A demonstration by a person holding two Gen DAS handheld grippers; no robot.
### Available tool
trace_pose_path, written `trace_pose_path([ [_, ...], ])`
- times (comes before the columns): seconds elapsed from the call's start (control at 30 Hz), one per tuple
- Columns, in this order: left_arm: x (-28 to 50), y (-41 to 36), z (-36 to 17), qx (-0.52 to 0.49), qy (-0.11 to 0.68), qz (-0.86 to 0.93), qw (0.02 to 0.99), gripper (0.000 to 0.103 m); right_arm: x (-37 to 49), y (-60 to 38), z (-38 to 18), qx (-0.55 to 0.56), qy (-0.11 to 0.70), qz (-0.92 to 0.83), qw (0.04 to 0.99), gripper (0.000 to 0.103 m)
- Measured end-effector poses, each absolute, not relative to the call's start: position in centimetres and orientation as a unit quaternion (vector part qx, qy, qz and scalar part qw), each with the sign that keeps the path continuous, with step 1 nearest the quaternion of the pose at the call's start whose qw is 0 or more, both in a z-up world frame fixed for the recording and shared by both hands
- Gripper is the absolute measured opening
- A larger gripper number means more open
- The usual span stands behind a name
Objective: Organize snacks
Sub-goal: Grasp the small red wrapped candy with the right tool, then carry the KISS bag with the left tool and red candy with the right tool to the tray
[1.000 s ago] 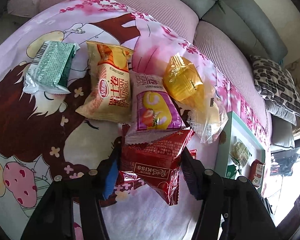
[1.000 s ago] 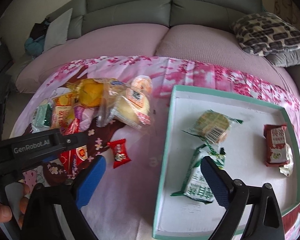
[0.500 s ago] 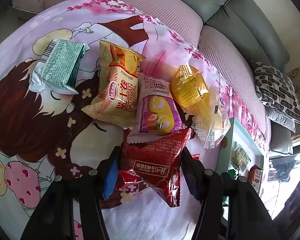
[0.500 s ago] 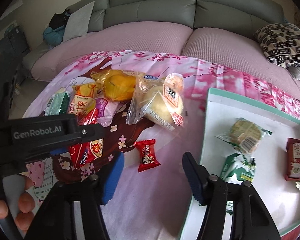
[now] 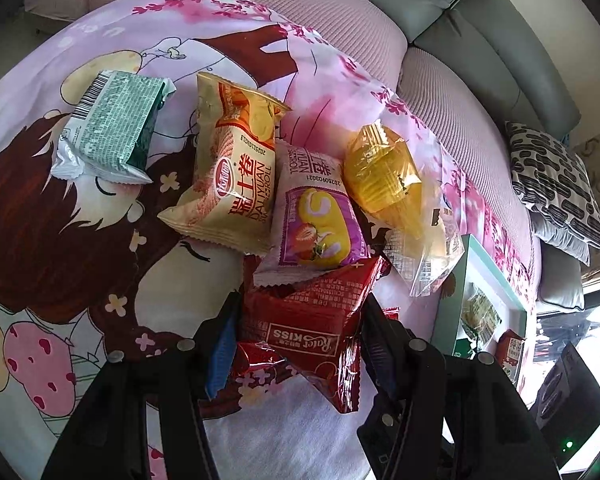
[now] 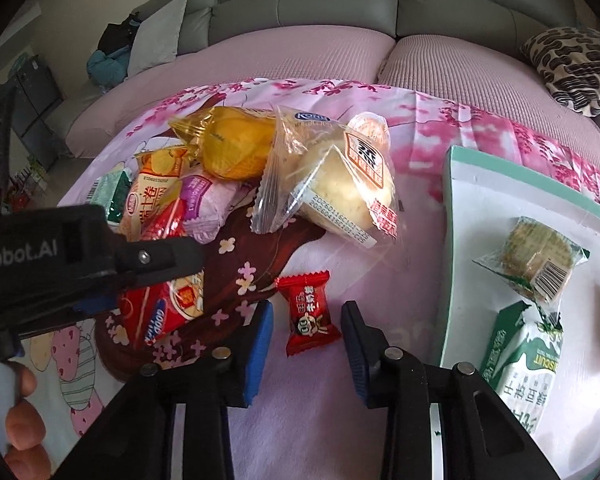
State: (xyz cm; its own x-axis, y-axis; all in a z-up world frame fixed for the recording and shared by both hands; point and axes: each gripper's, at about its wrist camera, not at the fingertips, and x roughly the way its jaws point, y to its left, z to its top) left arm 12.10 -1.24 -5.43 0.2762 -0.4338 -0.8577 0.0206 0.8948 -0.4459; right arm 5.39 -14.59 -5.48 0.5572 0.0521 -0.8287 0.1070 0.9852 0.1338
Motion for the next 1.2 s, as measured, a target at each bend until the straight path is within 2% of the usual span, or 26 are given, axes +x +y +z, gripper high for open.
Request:
trace_pose_path([
  [0.13,12.2,-1.6,-5.6,-0.173,0.587,-0.147,0.777,0.06,5.6,-14.3,-5.6,0.068,0.472,-0.026,0.879,0.033],
  [0.2,12.3,-1.7,-5.6,-0.172,0.587,-0.147,0.777,0.06,5.5,-14.6,-5.7,0.071,0.47,-0.033,0.879,0.027],
  [0.37,12.3,-1.7,-5.7,-0.171,0.587,-0.148,0.778,0.06,5.4,-15.0,-5.7,0.081,0.468,-0.032,0.879,0.025],
  [0.43,12.3,-1.8,-5.6,-0.171,0.586,-0.151,0.778,0.06,5.4,-15.0,-5.6,0.079,0.467,-0.033,0.88,0.019],
  [1.2,11.0,-2.5,-2.3,-0.176,0.548,-0.216,0.789,0.057,2.9,-16.3,-0.1,0.112,0.41,-0.026,0.905,0.019],
])
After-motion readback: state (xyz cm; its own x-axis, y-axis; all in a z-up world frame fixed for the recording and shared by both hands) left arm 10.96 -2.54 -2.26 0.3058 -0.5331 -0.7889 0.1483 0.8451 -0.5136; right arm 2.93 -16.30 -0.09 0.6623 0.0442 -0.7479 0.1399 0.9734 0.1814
